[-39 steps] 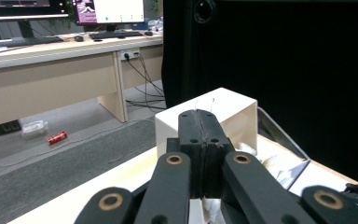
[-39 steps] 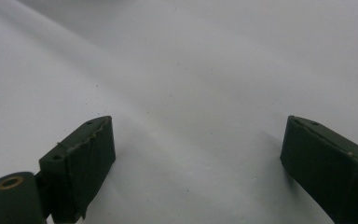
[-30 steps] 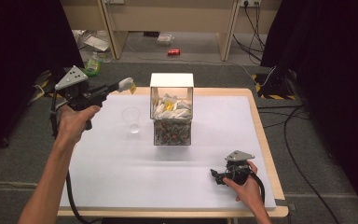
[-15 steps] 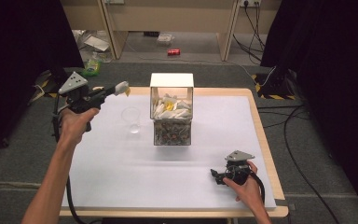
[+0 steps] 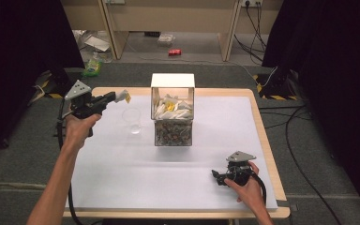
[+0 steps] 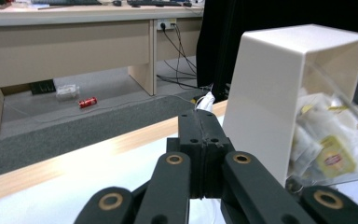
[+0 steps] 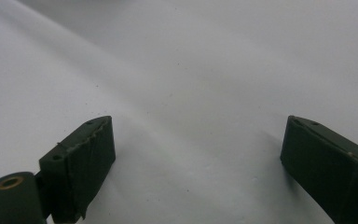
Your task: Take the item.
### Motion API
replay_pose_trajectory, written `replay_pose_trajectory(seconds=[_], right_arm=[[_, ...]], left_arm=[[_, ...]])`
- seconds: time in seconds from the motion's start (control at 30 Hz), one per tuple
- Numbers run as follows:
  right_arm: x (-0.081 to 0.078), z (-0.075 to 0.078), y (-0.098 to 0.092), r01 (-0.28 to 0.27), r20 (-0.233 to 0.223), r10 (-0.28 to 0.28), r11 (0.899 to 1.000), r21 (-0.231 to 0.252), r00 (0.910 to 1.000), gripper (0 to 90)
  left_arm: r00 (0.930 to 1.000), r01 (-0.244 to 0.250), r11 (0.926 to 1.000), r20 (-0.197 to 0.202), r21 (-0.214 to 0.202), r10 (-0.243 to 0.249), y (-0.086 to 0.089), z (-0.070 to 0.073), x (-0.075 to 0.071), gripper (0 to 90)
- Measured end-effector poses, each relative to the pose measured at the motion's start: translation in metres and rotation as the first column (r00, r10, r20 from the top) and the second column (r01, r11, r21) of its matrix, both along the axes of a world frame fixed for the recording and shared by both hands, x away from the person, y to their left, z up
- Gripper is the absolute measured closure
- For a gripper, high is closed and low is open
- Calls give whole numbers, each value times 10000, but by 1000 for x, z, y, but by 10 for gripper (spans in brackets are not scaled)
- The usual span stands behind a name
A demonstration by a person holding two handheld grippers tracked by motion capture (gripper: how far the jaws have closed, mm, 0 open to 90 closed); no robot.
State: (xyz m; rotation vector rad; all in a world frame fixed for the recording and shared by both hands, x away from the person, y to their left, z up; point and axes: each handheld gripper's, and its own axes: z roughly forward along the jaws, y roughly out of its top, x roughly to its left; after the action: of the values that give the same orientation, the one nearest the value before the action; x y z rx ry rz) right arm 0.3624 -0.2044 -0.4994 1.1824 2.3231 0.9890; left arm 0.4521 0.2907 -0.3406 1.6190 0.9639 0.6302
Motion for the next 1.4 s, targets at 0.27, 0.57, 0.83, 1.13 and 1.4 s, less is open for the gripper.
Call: replay_pose_trajectory(seconds=[0.27,0.57,0.83,1.13,1.4], right_arm=[[0,0,0,-13,25,13,10000,-7,10000,108],[0,0,0,-28,67,28,10000,-48,10000,108],[0,0,0,-45,61,46,10000,-37,10000,108],[0,0,0,-18,34,18,10000,-18,10000,108],[0,0,0,-11,18,11,10000,-5,10000,108]], left_arm=[[9995,-48,9999,-311,120,51,1,-17,3,893],[9976,-33,10000,-689,91,39,-1,-35,5,893],[9949,-45,10000,-1006,75,53,-2,-46,8,893],[9916,35,9994,-1294,333,9,-8,-52,12,892],[9872,62,9985,-1593,539,25,-14,-58,19,891]])
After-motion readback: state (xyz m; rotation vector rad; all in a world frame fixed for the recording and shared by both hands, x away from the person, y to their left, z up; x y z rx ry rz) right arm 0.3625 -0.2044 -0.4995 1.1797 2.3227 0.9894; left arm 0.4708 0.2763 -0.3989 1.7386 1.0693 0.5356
